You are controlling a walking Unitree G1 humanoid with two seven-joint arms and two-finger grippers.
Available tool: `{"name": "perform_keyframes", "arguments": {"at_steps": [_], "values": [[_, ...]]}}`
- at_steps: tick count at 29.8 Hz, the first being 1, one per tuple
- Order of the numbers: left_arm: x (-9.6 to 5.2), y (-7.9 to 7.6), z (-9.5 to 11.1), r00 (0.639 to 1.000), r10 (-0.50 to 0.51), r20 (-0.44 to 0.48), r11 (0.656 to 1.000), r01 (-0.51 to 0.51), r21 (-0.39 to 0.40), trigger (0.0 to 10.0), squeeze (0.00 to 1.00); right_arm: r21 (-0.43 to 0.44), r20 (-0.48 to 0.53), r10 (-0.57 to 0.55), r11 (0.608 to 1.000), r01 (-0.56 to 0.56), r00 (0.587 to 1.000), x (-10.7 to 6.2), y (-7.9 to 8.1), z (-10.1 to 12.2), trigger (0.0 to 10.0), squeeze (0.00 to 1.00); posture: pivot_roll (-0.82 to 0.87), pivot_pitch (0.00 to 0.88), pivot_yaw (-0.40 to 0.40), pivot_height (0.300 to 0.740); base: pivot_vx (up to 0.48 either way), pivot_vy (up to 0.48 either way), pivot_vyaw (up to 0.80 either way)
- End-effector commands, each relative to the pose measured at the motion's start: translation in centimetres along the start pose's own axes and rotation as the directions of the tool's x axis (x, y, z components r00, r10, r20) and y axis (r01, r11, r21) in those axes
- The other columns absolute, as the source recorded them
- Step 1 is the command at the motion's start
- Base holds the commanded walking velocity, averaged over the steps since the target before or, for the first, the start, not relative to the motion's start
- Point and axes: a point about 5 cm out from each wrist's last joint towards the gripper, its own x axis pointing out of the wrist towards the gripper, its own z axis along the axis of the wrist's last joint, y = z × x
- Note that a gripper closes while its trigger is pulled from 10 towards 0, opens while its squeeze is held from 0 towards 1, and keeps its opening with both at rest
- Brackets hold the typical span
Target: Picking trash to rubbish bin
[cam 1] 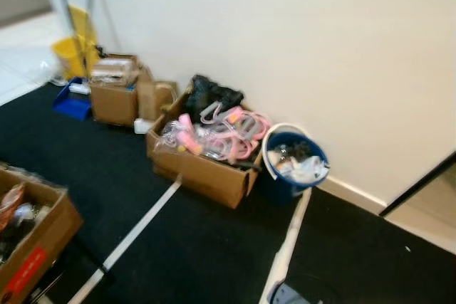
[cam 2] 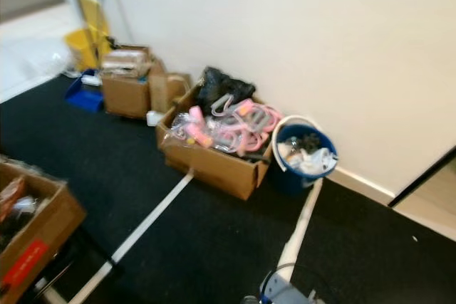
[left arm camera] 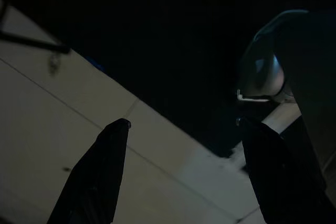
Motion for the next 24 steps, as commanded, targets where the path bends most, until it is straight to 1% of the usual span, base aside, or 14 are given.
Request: {"name": "perform_keyframes", "arguments": {"at_steps": [1, 14, 20, 24], "values": [[0.01, -0.28, -0.11, 1.0, -0.007, -0.007, 1.0, 0.007, 0.015, 10.0, 0.0, 0.011, -0.012, 0.01, 1.0, -0.01, 1.0, 0.04, 0.19, -0.54, 10.0, 0.0, 0.13, 0.039, -0.003, 0.74, 0.0, 0.0, -0.79], [0.03, -0.68, -0.15, 1.0, -0.017, -0.01, 0.999, 0.017, 0.05, 10.0, 0.0, -0.002, -0.01, 0.008, 1.0, -0.008, 1.0, 0.08, 0.42, -0.27, 10.0, 0.0, 0.12, 0.027, -0.007, 0.74, 0.0, 0.0, -0.79], [0.07, -0.79, 0.07, 1.0, -0.021, -0.006, 0.998, 0.022, 0.067, 10.0, 0.0, -0.005, -0.008, 0.004, 1.0, -0.004, 1.0, 0.06, 0.28, -0.24, 10.0, 0.0, 0.12, 0.021, -0.005, 0.74, 0.0, 0.0, -0.79], [0.11, -0.87, 0.21, 1.0, -0.025, -0.004, 0.997, 0.026, 0.079, 10.0, 0.0, -0.007, -0.012, 0.002, 1.0, -0.002, 1.0, -0.02, -0.14, -0.51, 10.0, 0.0, 0.12, 0.019, -0.004, 0.74, 0.0, 0.0, -0.79]]}}
